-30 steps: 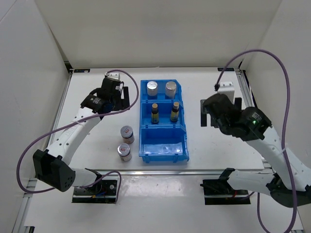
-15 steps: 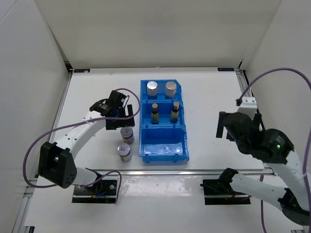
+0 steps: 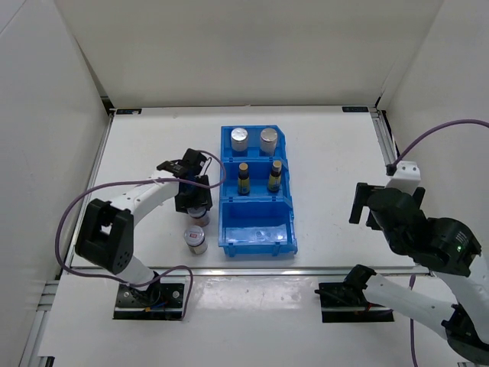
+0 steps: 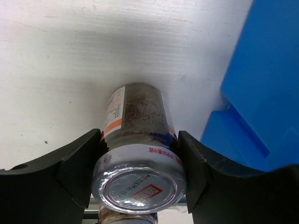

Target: Organize the condiment bottles

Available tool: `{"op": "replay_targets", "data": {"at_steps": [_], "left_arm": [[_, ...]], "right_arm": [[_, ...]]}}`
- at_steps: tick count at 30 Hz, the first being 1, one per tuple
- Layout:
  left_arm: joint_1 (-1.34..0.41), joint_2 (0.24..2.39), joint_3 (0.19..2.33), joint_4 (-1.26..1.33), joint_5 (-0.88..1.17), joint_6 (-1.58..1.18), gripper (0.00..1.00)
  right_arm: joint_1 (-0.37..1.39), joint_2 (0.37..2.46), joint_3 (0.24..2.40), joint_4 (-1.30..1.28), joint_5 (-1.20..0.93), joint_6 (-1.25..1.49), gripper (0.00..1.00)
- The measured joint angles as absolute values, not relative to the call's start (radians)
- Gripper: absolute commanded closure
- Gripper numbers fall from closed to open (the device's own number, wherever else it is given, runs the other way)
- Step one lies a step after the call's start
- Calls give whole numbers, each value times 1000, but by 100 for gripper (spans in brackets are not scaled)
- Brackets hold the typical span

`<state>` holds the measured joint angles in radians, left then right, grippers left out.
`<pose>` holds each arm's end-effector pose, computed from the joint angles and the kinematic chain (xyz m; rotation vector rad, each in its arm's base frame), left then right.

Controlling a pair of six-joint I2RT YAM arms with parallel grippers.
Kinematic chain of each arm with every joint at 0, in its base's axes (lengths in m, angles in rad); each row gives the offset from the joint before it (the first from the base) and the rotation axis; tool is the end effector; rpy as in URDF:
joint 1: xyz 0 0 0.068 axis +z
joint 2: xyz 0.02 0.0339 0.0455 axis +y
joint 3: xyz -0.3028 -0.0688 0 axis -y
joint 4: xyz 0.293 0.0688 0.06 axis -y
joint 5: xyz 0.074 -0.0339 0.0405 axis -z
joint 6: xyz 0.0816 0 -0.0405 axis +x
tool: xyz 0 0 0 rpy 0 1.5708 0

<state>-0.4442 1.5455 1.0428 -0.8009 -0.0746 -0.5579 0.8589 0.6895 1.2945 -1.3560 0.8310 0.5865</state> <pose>0.3087 -0.1402 0.1778 -0.1775 2.8648 -0.0914 0.1028 0.0269 0.4341 0.1090 2.0470 -0.0876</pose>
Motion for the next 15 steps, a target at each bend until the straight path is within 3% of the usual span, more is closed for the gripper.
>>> {"op": "replay_targets", "data": {"at_steps": [3, 4, 7, 15], "left_arm": [[-444, 1534, 1057, -832, -94, -558, 71], [-444, 1521, 1072, -852, -104, -558, 80], [-444, 1470, 1156, -927, -138, -552, 89], [-587, 1319, 1543, -994, -215, -542, 89]], "right_arm": [[859, 709, 1293, -1356, 831, 583, 1], [859, 713, 1293, -1356, 831, 583, 1], [859, 709, 1293, -1356, 831, 580, 1], [859, 653, 1293, -1357, 831, 576, 0]]}}
